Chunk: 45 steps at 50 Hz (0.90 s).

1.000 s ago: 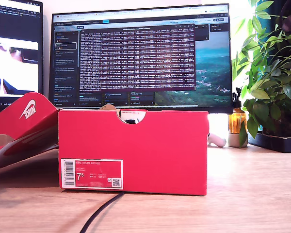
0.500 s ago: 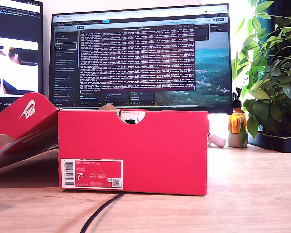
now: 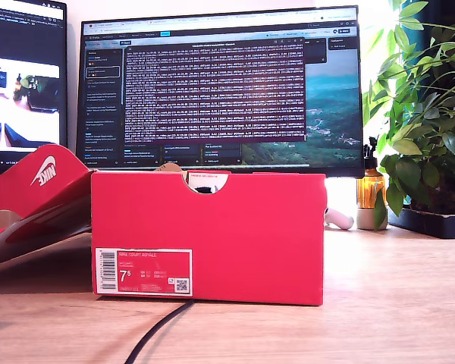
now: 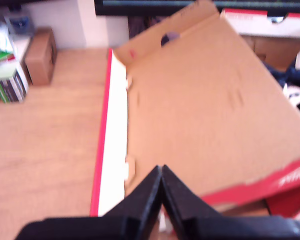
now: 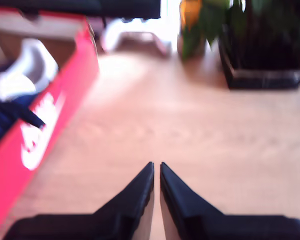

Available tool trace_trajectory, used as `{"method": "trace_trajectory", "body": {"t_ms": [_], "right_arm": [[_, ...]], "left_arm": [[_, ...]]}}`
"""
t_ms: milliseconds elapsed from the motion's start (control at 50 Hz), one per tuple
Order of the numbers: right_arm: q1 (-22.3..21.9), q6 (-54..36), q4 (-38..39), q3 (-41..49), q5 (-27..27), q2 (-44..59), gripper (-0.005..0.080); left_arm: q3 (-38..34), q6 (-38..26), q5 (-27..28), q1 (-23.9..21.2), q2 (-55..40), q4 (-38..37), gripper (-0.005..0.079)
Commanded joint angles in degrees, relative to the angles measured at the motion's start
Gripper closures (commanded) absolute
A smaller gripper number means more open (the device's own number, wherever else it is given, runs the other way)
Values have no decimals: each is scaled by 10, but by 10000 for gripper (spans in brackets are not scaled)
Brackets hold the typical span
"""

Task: Pack the blue shoes by picking the first shoe and placing it inside the red shoebox, left side, then picking and rotating the second shoe and placing it in the shoebox

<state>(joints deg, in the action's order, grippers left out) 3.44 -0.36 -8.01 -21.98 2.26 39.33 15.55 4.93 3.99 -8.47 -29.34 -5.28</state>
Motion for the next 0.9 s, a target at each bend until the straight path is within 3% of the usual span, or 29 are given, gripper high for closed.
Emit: {"method": "trace_trajectory", "body": {"t_ms": [0, 540, 880], "right_arm": [[-2, 11, 11, 16, -14, -8, 763], [-1, 35, -35, 105, -14, -165, 763], [-1, 35, -55, 140, -14, -217, 763]], "left_arm": [[-22, -4, 1, 0, 2, 11, 757], [-57, -2, 5, 0, 111, -38, 757], [-120, 14, 5, 0, 198, -73, 757]]}}
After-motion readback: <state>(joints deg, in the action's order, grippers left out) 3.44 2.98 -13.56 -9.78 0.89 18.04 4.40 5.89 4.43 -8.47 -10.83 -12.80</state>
